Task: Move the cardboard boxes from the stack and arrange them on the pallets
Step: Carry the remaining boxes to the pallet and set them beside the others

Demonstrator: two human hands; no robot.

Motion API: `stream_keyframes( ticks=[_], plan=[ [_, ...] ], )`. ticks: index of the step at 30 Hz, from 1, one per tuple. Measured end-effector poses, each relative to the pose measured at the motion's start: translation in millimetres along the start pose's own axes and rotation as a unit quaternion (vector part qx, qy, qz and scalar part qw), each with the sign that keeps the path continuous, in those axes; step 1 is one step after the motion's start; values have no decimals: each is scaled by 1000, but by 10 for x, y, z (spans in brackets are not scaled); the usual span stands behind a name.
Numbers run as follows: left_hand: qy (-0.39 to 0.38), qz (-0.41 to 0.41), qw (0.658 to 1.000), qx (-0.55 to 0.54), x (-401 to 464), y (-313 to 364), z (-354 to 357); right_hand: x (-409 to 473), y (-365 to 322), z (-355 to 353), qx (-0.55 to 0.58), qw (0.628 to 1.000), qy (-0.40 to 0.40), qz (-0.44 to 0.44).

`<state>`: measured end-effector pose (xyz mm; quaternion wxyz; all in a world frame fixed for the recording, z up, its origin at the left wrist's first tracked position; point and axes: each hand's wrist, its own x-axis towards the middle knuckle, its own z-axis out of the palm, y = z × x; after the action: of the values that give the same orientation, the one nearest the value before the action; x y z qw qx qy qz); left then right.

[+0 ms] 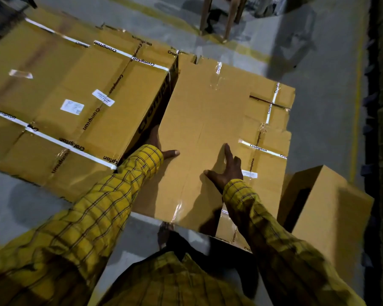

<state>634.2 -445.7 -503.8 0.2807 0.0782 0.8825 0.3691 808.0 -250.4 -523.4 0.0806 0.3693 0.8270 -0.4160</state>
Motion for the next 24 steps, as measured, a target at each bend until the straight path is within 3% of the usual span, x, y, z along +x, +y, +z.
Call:
stream_keyframes(
  ticks=[13,24],
  plan=[
    [-48,-38,992,110,454,-528,151,240,175,448,-30,998,-48,15],
    [-31,-46,992,113,574,-623,178,253,144,568,-47,998,-40,18]
  ],
)
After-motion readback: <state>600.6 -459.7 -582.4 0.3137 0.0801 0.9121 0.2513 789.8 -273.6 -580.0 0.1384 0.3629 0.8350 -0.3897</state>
